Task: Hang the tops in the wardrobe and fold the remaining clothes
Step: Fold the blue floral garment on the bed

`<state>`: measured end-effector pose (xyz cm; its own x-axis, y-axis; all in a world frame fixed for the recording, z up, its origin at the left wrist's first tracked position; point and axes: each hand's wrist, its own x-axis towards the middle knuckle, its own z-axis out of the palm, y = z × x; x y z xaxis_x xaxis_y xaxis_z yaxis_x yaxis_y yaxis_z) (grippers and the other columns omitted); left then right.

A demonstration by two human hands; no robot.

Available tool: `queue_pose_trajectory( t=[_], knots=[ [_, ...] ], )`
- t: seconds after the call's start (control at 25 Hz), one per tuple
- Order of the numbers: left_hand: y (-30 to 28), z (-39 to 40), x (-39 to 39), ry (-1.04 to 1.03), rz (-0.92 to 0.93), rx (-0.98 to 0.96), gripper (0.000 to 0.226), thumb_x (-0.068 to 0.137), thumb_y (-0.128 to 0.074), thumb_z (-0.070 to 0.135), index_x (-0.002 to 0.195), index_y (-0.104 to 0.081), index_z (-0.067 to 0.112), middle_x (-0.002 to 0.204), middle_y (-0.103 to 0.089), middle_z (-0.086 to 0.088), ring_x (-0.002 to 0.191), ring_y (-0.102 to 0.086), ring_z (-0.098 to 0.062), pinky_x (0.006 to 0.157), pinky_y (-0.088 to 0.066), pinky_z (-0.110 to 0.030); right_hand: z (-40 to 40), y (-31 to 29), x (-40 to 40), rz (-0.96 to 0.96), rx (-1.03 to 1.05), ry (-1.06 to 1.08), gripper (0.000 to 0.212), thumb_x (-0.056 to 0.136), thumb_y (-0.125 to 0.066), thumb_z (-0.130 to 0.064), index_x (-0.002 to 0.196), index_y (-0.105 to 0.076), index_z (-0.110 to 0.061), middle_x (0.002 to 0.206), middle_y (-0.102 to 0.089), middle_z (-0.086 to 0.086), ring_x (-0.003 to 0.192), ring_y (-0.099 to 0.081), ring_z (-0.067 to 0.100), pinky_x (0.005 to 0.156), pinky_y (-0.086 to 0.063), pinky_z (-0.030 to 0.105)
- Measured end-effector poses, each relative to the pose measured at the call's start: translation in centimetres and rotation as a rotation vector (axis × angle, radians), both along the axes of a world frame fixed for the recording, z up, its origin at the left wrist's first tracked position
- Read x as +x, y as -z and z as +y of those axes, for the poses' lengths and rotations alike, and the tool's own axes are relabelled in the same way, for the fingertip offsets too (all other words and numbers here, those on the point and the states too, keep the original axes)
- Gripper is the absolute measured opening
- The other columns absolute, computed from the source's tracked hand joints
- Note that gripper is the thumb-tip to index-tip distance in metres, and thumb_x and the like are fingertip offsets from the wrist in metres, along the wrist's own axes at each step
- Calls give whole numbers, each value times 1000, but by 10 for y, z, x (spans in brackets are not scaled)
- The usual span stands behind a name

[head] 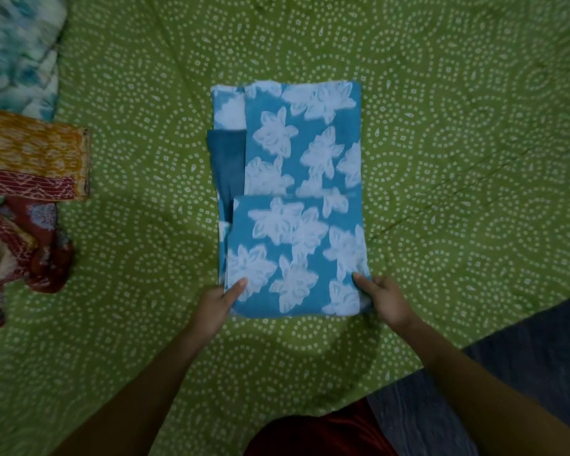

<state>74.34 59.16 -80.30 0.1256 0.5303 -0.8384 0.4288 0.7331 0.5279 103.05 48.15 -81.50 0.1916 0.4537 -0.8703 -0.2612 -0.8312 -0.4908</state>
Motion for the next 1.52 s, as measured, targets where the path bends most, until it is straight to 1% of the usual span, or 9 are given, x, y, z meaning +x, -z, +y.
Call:
queue_pose_trajectory(
  t=[0.12, 0.24, 0.44, 0.64, 0.76, 1.0, 1.2, 1.36, 1.52],
  knots=[
    [-3, -38, -28, 40, 50, -95, 42, 78, -66, 51, 85, -75, 11, 90, -75, -7, 89, -70, -27, 89, -53, -41, -39, -13, -21, 19, -65, -38, 32, 87, -62, -35, 84, -74, -6, 86, -75, 8, 87, -70, 29, 83, -54, 36],
    [-6, -29, -42, 380, 275, 319, 28, 94, -50, 43, 99, -63, 19, 100, -70, -7, 94, -66, -32, 82, -51, -39, -46, -17, -13, -310, 127, -218, 28, 94, -58, -28, 114, -63, -10, 106, -68, 2, 102, -64, 25, 83, -49, 27],
    [-6, 55, -24, 1582, 425, 1435, 68, 88, -22, -6, 151, -24, 20, 157, -24, -4, 142, -29, -26, 111, -27, -49, 5, 19, 44, -1146, 606, -1549, 92, 75, -55, -9, 153, -11, -27, 160, 1, 7, 146, -8, 31, 117, -8, 49],
    [38, 112, 7, 1985, 243, 1309, 84, 76, -50, 23, 152, -14, 13, 159, -14, -11, 147, -11, -30, 118, -9, -48, 79, 44, 54, -1090, 862, -1831, 66, 88, -16, -12, 152, -17, -28, 159, -14, 0, 146, -11, 26, 118, -10, 48],
    [45, 127, 0, 1865, 2, 1222, 84, 75, -67, 35, 146, -28, 11, 149, -38, -12, 144, -18, -17, 118, -8, -33, 93, 40, 53, -576, 682, -1421, 49, 95, -32, -36, 143, -39, -33, 152, -30, -8, 144, -21, 18, 118, -16, 37],
    [22, 141, 55, 56, 42, 323, 17, 97, -50, 13, 107, -61, 5, 103, -64, -6, 76, -65, 5, 69, -47, -8, 138, 38, 57, -178, 48, -252, 23, 95, -56, -19, 107, -64, -1, 100, -72, 7, 88, -69, 11, 77, -53, 22],
    [24, 152, 64, 103, 295, 337, 38, 94, -57, 33, 75, -56, 1, 77, -57, -15, 67, -51, -22, 60, -35, -23, 144, 30, 25, -391, 88, -16, 35, 94, -56, -34, 113, -61, -5, 108, -66, 7, 105, -62, 26, 86, -50, 36],
    [4, 118, 78, 177, 683, 948, 40, 84, -57, 15, 122, -51, 5, 120, -58, -12, 110, -54, -25, 91, -39, -29, 134, 3, -6, -1069, 149, -170, 55, 97, -43, -44, 144, -29, -20, 150, -34, 0, 139, -28, 18, 113, -11, 43],
    [22, 150, 146, 819, 608, 1112, 52, 101, -24, 30, 152, -19, 19, 159, -19, 2, 147, -10, -20, 120, -10, -42, 202, 29, -24, -1159, 417, -736, 55, 103, -20, -41, 153, -7, -23, 161, -2, -6, 147, 4, 14, 118, 7, 48]
  ],
)
